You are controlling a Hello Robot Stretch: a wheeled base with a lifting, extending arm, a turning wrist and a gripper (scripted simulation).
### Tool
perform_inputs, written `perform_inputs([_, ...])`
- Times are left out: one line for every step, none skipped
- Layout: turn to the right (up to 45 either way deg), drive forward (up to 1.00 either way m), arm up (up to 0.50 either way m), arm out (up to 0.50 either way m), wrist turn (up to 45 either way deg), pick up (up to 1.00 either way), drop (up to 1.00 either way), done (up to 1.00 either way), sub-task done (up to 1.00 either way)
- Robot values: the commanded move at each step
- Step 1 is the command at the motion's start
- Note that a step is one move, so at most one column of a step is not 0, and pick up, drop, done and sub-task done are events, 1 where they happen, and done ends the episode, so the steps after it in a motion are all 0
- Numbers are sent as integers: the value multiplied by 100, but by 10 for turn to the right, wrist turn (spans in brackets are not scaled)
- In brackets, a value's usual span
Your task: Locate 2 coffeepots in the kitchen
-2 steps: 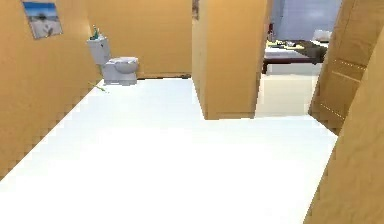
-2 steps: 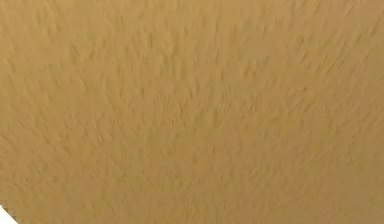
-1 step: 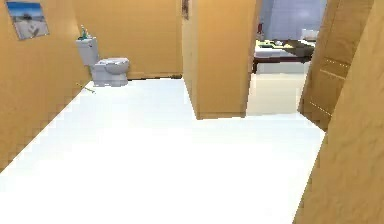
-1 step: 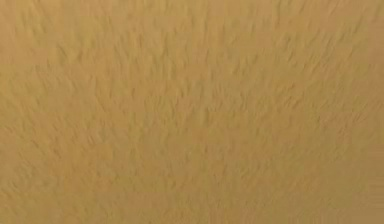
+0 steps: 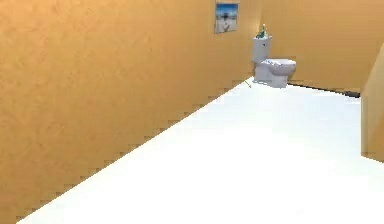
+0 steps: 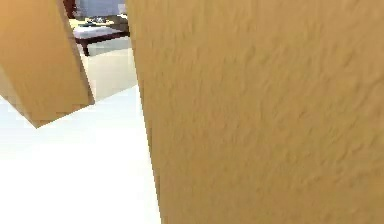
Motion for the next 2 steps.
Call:
perform_inputs([-450,0,0,0,0,0,0,0,0])
perform_inputs([-60,0,0,0,0,0,0,0,0])
